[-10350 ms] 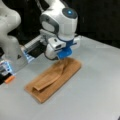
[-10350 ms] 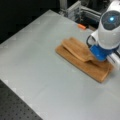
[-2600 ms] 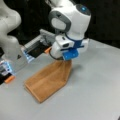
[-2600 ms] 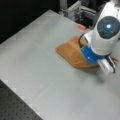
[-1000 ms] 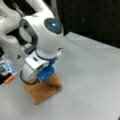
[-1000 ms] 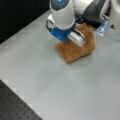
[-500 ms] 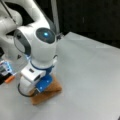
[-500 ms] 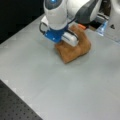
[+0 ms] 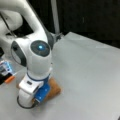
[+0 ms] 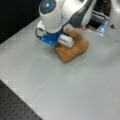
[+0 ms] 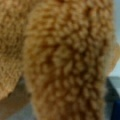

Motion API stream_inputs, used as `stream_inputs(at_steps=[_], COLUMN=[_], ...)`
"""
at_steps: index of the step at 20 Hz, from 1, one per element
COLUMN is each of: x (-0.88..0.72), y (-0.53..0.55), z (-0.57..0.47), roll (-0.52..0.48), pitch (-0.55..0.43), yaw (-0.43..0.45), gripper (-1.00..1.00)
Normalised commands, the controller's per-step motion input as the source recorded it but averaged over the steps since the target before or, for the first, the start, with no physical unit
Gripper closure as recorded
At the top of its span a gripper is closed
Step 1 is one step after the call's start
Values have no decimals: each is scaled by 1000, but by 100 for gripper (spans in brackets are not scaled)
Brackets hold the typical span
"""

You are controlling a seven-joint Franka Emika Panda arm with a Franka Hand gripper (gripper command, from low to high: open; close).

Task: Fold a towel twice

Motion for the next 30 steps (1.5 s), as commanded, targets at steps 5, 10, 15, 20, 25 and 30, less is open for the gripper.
stream_inputs(at_steps=[5, 10, 15, 20, 25, 30], x=[-229, -223, -192, -236, -249, -247], y=[-6, 44, 80, 122, 124, 94], z=[-103, -82, -45, 9, 48, 114], roll=[51, 60, 67, 43, 20, -10], pitch=[-109, -153, -170, -146, -110, -57], yaw=[-37, -103, -124, -130, -133, -123], gripper=[-100, -100, -100, -100, -100, -100])
